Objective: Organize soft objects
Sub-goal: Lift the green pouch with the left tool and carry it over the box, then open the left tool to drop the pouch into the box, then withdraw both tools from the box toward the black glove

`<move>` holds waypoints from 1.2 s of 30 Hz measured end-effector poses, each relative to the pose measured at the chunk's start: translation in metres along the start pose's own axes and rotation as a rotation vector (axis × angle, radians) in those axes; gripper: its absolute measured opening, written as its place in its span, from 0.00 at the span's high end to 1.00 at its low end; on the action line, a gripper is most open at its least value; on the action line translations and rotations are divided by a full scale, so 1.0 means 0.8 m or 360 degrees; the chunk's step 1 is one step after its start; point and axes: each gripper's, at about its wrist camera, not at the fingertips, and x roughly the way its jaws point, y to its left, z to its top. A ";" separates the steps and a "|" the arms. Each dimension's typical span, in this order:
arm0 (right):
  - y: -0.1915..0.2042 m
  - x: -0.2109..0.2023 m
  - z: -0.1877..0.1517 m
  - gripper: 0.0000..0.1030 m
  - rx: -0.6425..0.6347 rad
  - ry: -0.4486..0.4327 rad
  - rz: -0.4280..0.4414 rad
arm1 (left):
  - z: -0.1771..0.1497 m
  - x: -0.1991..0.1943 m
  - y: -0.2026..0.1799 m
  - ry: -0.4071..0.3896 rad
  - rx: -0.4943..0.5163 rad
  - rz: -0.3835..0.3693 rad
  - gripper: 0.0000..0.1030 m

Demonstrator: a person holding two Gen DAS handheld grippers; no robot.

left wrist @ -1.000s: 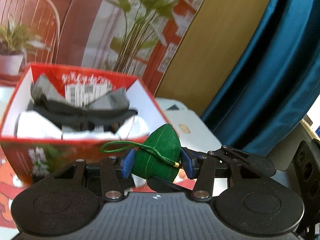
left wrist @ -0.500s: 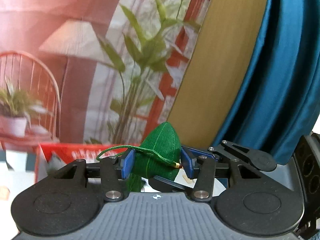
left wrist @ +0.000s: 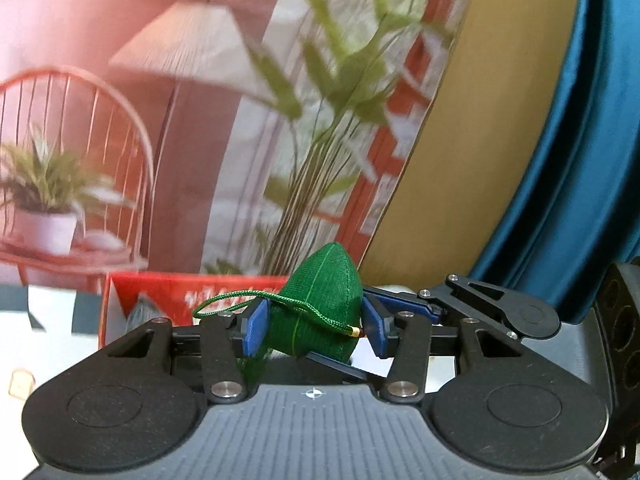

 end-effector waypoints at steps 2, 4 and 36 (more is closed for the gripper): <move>-0.001 0.013 -0.015 0.50 0.0040 0.0045 0.0020 | -0.008 0.011 0.010 0.0060 -0.0020 0.0006 0.49; 0.001 0.022 -0.028 0.50 0.0062 0.0083 0.0036 | -0.016 0.021 0.018 0.0107 -0.0038 0.0011 0.49; -0.043 0.006 -0.106 0.42 0.0481 0.0258 -0.0264 | -0.055 -0.015 0.050 0.0062 -0.0035 0.0334 0.49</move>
